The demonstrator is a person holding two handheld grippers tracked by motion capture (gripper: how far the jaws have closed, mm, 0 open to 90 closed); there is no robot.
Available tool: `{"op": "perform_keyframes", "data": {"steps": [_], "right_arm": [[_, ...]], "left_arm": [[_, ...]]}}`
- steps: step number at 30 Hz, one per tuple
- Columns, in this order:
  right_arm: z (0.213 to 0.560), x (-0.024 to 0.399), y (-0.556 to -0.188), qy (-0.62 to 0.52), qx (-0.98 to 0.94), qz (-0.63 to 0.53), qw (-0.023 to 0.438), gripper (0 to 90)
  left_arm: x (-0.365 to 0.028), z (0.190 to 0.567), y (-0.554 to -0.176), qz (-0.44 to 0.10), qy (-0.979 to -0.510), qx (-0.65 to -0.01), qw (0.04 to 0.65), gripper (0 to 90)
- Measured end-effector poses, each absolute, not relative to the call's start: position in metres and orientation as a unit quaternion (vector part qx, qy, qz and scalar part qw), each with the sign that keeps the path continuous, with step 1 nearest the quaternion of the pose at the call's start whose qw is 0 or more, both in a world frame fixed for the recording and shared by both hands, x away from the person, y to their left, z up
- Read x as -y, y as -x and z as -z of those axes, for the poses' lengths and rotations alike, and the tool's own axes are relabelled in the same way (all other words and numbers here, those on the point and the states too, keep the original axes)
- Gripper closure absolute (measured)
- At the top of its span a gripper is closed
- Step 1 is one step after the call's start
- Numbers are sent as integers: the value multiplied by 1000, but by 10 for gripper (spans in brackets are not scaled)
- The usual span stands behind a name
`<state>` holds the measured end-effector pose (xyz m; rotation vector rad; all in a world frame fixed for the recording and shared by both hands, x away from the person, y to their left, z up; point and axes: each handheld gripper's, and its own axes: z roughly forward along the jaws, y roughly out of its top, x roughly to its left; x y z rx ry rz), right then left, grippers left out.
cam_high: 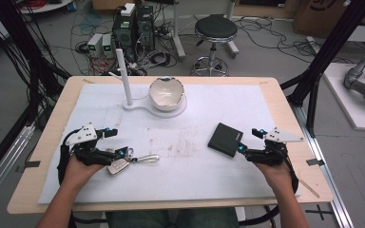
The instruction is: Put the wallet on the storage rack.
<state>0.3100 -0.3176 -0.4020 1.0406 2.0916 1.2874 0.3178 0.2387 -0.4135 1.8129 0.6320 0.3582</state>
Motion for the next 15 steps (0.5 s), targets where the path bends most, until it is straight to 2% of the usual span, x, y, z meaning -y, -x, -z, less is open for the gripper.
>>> {"op": "perform_keyframes", "data": {"steps": [15], "right_arm": [[402,309,-307,-357,-779,-457,239,201]], "left_arm": [[-238,412,-321,-149,-763,-264,570,163]]}}
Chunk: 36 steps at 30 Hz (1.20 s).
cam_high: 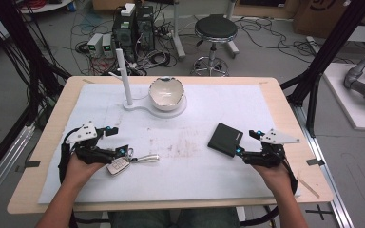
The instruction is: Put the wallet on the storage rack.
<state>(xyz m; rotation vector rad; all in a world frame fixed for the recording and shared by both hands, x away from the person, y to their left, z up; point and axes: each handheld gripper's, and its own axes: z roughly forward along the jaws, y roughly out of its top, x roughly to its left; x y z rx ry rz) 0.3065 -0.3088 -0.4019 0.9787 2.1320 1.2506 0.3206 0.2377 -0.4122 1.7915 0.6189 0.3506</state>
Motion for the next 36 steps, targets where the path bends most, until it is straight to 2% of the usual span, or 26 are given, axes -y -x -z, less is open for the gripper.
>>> {"op": "perform_keyframes", "data": {"steps": [13,20,21,22,23,26,32,34,36], "right_arm": [[422,274,-323,-316,-839,-395,203,202],[436,263,-336,-316,-858,-351,200,212],[438,261,-337,-315,-862,-343,202,249],[442,258,-339,-304,-871,-325,207,323],[442,258,-339,-304,-871,-325,207,323],[442,255,-337,-288,-876,-302,242,471],[443,253,-330,-246,-886,-286,269,586],[444,249,-327,-226,-889,-275,286,655],[443,248,-324,-212,-890,-272,299,772]], "left_arm": [[-234,413,-322,-152,-767,-262,565,163],[-235,412,-321,-158,-766,-264,565,163],[-235,412,-321,-156,-768,-263,563,164],[-235,412,-321,-158,-768,-263,562,163],[-235,413,-321,-158,-769,-263,561,163],[-234,413,-321,-156,-769,-263,562,163],[-235,413,-320,-155,-770,-261,561,163],[-235,413,-320,-155,-770,-261,561,163],[-234,413,-320,-155,-770,-262,560,163]]}}
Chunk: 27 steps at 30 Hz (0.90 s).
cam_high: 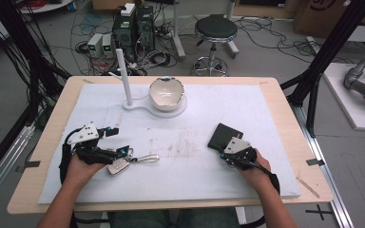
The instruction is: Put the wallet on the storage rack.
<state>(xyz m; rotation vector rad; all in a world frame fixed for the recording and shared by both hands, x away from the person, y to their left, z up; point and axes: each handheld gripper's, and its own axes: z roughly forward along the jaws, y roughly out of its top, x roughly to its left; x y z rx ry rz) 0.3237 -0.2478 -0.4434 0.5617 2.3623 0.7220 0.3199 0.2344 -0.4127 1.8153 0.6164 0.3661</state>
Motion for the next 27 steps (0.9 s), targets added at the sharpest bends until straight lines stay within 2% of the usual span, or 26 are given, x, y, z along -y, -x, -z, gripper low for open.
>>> {"op": "perform_keyframes", "data": {"steps": [5,10,27], "right_arm": [[442,246,-321,-210,-888,-270,309,840],[435,248,-320,-215,-877,-287,319,848],[380,245,-317,-211,-836,-369,346,852]], "left_arm": [[-235,413,-319,-155,-771,-261,559,163],[-236,413,-320,-156,-771,-264,558,163],[-240,414,-321,-157,-765,-271,563,164]]}}
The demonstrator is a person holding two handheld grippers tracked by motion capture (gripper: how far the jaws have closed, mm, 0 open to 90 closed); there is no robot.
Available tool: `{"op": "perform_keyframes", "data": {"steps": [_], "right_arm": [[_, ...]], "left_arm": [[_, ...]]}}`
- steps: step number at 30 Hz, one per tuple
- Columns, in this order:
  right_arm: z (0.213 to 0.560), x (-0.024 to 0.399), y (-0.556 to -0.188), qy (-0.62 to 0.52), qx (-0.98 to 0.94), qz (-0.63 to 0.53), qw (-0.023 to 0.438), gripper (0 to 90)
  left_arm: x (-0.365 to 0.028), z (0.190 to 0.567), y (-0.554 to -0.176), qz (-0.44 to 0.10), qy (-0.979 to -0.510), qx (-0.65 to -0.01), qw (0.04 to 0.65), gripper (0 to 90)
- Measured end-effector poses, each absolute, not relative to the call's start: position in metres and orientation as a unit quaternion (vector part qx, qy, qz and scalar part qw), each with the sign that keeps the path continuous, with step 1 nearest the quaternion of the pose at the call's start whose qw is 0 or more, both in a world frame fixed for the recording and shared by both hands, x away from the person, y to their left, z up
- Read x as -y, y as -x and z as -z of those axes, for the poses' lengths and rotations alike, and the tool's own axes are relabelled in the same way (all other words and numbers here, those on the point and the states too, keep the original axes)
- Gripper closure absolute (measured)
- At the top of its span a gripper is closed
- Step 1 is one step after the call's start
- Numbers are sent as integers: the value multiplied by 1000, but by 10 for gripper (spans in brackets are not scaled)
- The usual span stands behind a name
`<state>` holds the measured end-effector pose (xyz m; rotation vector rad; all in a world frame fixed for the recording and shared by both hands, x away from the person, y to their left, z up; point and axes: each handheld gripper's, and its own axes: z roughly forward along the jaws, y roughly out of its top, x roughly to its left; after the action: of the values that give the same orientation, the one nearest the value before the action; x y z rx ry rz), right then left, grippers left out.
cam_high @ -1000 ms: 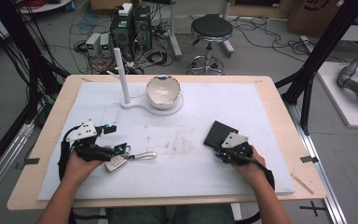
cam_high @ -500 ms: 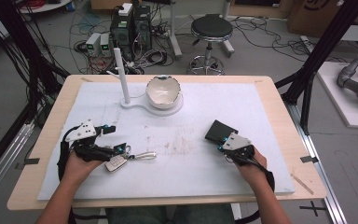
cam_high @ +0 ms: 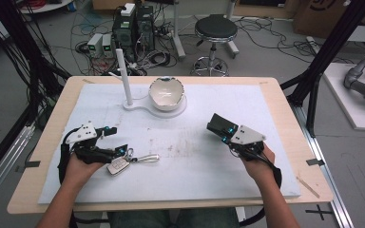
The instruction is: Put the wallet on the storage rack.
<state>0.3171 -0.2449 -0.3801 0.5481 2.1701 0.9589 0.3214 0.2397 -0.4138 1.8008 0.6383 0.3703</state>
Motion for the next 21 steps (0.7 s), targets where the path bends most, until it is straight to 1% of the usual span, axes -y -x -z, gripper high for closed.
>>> {"op": "perform_keyframes", "data": {"steps": [13,21], "right_arm": [[359,240,-322,-206,-829,-380,355,852],[335,229,-334,-186,-830,-391,352,851]], "left_arm": [[-241,413,-321,-159,-762,-271,567,163],[-241,413,-321,-160,-764,-269,564,163]]}}
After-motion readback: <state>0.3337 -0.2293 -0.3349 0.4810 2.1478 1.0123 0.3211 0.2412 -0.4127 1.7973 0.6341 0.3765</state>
